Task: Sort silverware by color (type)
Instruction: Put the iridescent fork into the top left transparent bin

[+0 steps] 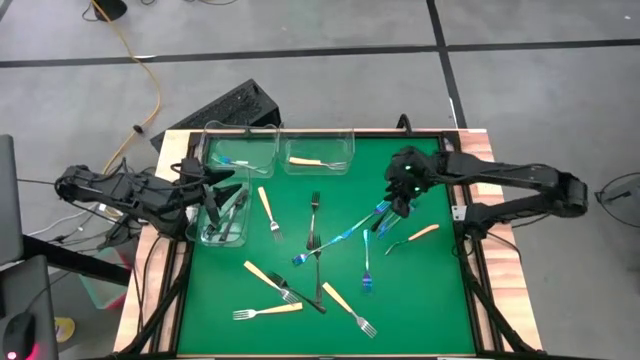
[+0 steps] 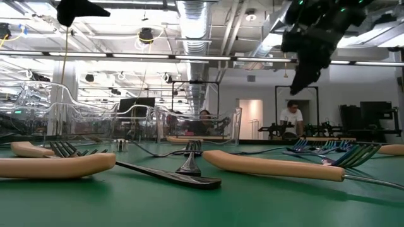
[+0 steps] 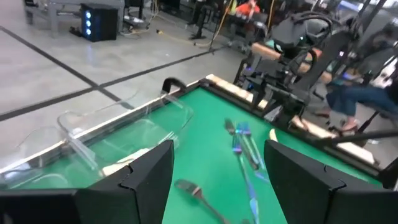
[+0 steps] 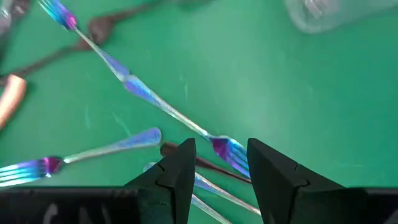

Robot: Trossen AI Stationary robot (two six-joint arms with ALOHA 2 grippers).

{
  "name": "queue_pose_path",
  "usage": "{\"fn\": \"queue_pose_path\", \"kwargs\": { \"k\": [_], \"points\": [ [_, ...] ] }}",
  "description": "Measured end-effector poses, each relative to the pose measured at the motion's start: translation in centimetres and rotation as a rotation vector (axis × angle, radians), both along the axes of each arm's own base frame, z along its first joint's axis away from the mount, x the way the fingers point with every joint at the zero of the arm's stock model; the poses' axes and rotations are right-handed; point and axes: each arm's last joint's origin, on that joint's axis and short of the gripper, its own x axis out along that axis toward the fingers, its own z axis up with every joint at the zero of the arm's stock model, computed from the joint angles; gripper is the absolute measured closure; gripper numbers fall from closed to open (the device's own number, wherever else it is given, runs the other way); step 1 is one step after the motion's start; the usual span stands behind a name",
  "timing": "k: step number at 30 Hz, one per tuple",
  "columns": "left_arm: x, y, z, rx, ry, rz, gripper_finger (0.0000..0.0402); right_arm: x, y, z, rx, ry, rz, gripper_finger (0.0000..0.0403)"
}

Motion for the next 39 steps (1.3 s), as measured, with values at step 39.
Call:
{"fn": "queue_pose_path", "kwargs": {
  "k": [39],
  "points": [
    [-3.2, 1.8, -0.9, -0.018, 0.061, 0.147, 0.0168, 12.8, 3.4, -11.1, -0.241, 0.553, 0.652, 0.0198]
  ]
}}
